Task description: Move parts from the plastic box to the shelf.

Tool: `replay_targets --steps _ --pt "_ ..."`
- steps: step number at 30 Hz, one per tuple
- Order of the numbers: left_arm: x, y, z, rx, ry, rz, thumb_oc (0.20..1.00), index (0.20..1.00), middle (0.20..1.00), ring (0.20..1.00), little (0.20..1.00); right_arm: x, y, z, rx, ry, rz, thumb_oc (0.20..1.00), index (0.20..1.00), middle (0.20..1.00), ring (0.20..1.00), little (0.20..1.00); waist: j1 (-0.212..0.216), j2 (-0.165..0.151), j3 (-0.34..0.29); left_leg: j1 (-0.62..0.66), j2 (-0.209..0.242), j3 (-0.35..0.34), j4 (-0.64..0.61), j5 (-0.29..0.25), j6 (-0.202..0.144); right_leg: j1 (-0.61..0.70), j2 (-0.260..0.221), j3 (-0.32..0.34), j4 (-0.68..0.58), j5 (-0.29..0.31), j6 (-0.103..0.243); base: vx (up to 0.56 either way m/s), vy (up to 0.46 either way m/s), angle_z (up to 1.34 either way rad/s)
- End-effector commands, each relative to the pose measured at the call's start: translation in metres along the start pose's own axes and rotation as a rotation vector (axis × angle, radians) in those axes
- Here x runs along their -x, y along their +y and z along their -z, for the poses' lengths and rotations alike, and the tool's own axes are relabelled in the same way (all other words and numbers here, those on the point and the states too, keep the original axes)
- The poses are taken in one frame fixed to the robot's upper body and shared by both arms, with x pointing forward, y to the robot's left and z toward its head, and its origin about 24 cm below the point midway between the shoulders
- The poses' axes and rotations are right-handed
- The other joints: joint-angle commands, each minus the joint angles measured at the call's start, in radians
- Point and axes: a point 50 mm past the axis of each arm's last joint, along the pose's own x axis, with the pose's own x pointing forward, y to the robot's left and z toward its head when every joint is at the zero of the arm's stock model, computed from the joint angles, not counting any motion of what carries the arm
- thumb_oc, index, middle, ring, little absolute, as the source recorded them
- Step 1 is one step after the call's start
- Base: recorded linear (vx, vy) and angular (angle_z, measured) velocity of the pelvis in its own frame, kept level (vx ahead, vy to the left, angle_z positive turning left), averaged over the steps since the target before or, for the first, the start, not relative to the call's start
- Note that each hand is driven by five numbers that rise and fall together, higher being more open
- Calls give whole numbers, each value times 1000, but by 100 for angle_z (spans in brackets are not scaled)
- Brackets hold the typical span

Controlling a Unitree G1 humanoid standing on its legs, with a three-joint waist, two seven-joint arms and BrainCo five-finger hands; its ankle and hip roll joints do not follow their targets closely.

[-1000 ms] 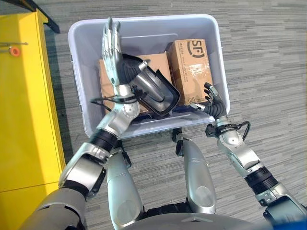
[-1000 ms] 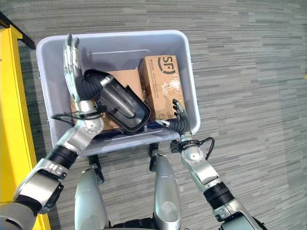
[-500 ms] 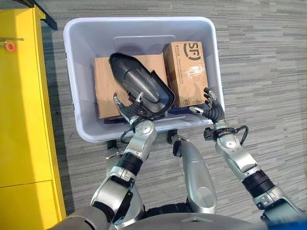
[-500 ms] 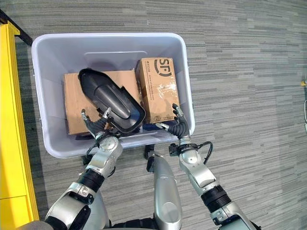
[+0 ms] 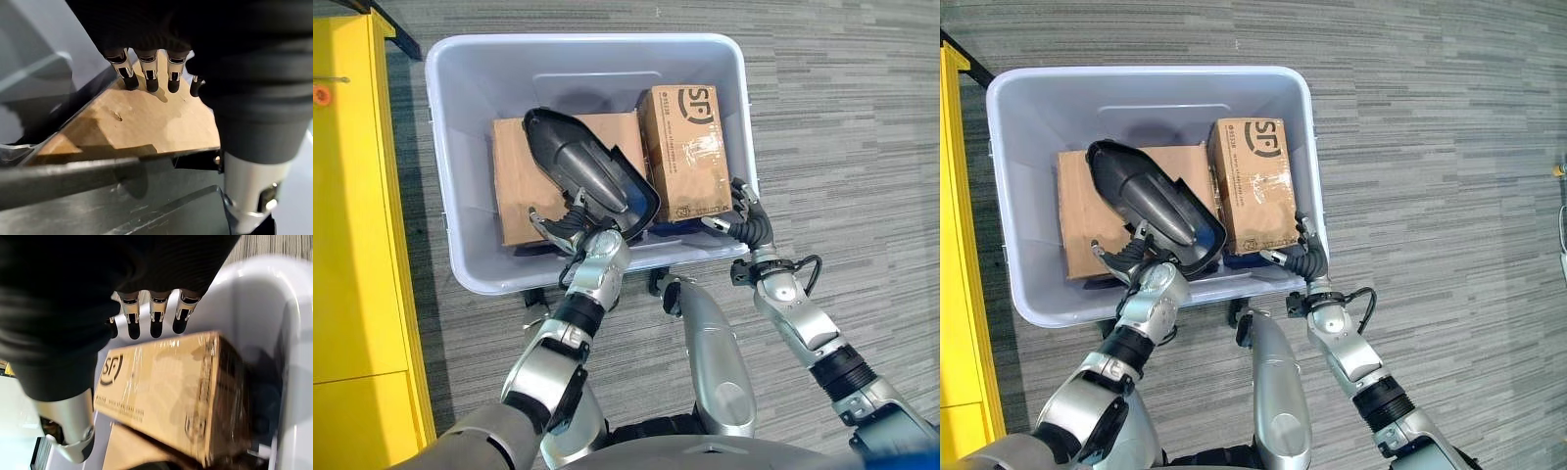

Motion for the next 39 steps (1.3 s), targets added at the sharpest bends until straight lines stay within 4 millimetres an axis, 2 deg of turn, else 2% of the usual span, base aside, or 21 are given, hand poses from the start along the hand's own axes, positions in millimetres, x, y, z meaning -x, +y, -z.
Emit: replay_targets --steps 1,7,11,13,16,23,27,30,33,39 --pt "13 -13 16 -70 105 147 1000 1000 1000 1000 1000 -6 5 -25 -66 -88 -9 1000 1000 1000 1000 1000 -19 -60 -6 -70 -2 101 94 -14 -16 42 27 -8 7 -21 50 6 12 -3" --pt "16 -18 17 -95 117 148 1000 1000 1000 1000 1000 -8 4 -27 -56 -87 -6 1000 1000 1000 1000 1000 -31 -57 -6 -89 -4 105 108 -19 -15 13 27 3 26 -26 49 10 3 -4" --pt "17 -19 25 18 298 153 1000 1000 1000 1000 1000 -9 4 -29 -55 -87 -5 1000 1000 1000 1000 1000 -37 -57 -6 -97 -6 105 113 -23 -15 0 28 8 32 -29 49 12 -5 -5" --pt "17 -19 27 21 313 159 1000 1000 1000 1000 1000 -9 5 -29 -56 -88 -5 1000 1000 1000 1000 1000 -39 -56 -6 -99 -6 106 113 -22 -16 -2 29 9 32 -30 50 4 -2 -2" --pt "18 -21 30 -213 195 202 1000 1000 1000 1000 1000 -10 5 -32 -50 -95 -12 1000 1000 1000 1000 1000 -50 -53 -6 -113 -7 115 106 -17 -17 -28 24 15 37 -27 52 0 0 0" --pt "9 -14 43 -366 208 209 1000 1000 1000 1000 1000 -12 6 -37 -39 -102 -15 1000 1000 1000 1000 1000 -63 -48 -6 -127 -9 120 108 -12 -21 -53 25 27 41 -29 49 -3 3 -1" --pt "5 -12 51 -618 123 310 1000 1000 1000 1000 1000 -12 1 -38 -30 -107 -7 1000 1000 1000 1000 1000 -71 -47 -6 -136 -10 127 106 -9 -20 -68 24 31 38 -21 50 -17 6 -5" --pt "-7 -8 50 -904 -75 369 1000 1000 1000 1000 1000 -13 -3 -42 -17 -116 -10 1000 1000 1000 1000 1000 -82 -44 -6 -137 -13 136 102 -4 -19 -83 24 39 44 -20 47 -8 63 -11" --pt "-12 3 59 -918 -13 355 1000 1000 1000 1000 1000 -14 -8 -45 7 -123 -17 1000 1000 1000 1000 1000 -89 -32 -6 -129 -21 146 90 2 -18 -95 20 50 53 -25 46 7 89 -6" --pt "-14 10 71 -1002 25 420 1000 1000 1000 1000 1000 -14 -10 -46 16 -132 -12 1000 1000 1000 1000 1000 -90 -23 -6 -137 -25 149 85 -1 -15 -111 13 50 59 -27 43 0 8 -1"
